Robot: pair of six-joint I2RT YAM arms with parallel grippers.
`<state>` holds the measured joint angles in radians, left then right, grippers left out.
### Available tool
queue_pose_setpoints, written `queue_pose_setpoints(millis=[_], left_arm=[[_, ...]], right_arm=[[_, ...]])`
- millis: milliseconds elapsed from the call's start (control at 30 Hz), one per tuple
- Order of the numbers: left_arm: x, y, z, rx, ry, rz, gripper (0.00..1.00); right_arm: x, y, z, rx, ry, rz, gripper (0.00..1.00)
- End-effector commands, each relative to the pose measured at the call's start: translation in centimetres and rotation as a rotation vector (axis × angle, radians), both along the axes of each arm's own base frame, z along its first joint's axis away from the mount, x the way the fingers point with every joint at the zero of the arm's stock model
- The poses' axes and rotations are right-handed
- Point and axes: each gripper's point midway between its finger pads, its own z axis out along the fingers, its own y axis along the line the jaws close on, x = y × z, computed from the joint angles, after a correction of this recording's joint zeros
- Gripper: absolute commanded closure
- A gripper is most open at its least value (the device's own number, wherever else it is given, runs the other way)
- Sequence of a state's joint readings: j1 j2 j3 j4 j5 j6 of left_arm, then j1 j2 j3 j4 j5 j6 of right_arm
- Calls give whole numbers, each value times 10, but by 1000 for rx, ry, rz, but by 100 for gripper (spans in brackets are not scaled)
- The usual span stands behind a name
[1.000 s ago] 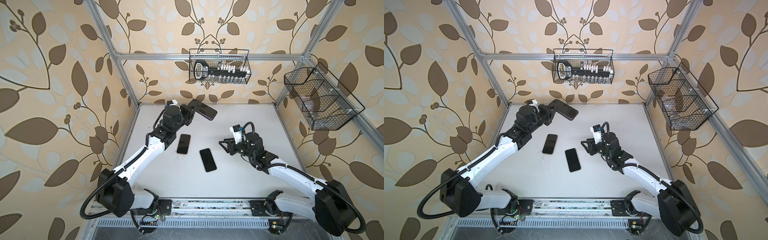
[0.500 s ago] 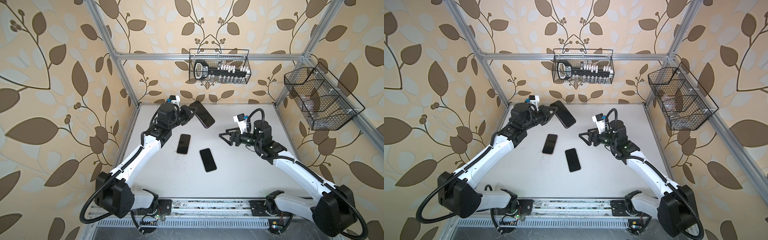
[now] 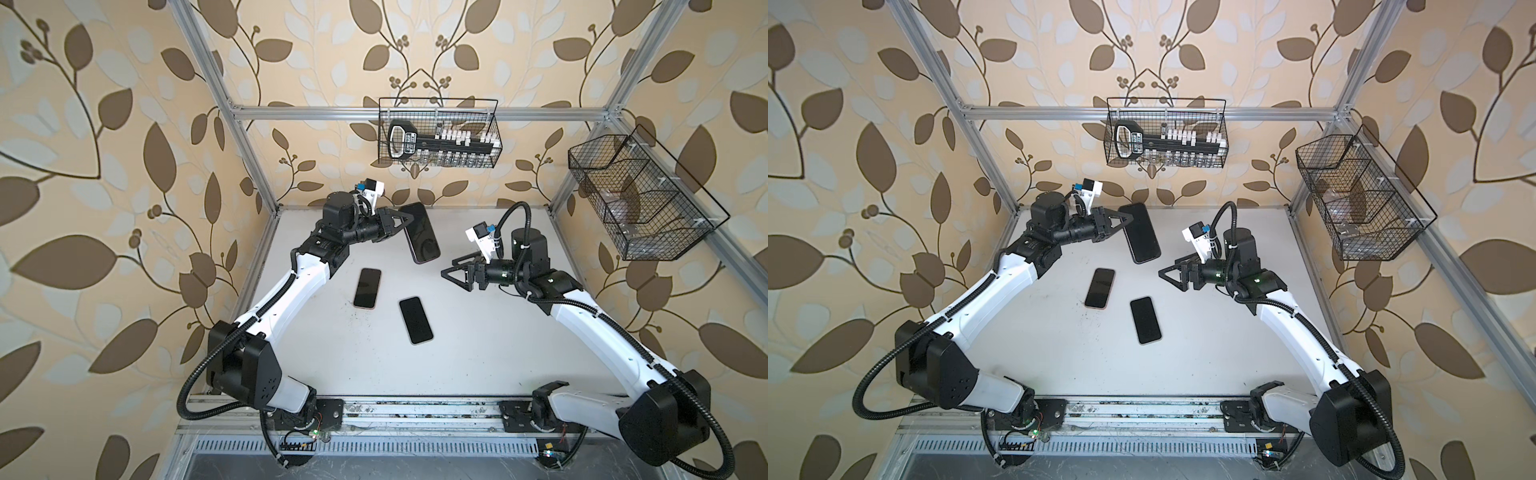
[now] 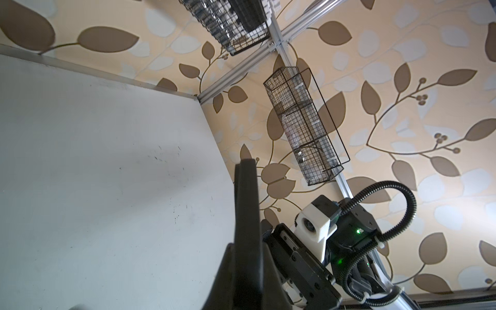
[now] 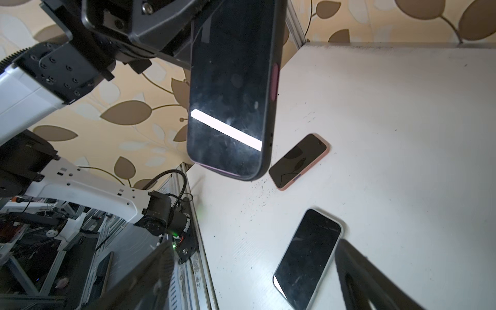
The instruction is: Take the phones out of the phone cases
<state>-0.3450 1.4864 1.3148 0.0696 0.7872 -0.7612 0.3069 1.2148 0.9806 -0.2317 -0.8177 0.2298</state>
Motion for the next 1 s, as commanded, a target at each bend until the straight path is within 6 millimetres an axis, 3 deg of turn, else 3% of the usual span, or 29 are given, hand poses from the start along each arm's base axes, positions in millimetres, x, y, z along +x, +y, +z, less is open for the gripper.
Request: queue_pose_setpoints(millis=[0,200,433,800,967], left_arm=[[-19,-7,50,-38,-219,-152,100],[-27,-10,46,-20,-263,-202,100],[-27,-18,43,-26,-272,-262,100],[-24,-23,35,-9,-287,-316,100],[-28,-23,38,-12,-299,-332,100]], right_arm=[[-6,0,0,-17,-3,49,11],[0,-3,-11,-77,-5,54,17],[0,4,-3,-34,-36,140,30],[2,8,12,-51,-60,227,38],[-1,8,4,-64,-31,252,44]])
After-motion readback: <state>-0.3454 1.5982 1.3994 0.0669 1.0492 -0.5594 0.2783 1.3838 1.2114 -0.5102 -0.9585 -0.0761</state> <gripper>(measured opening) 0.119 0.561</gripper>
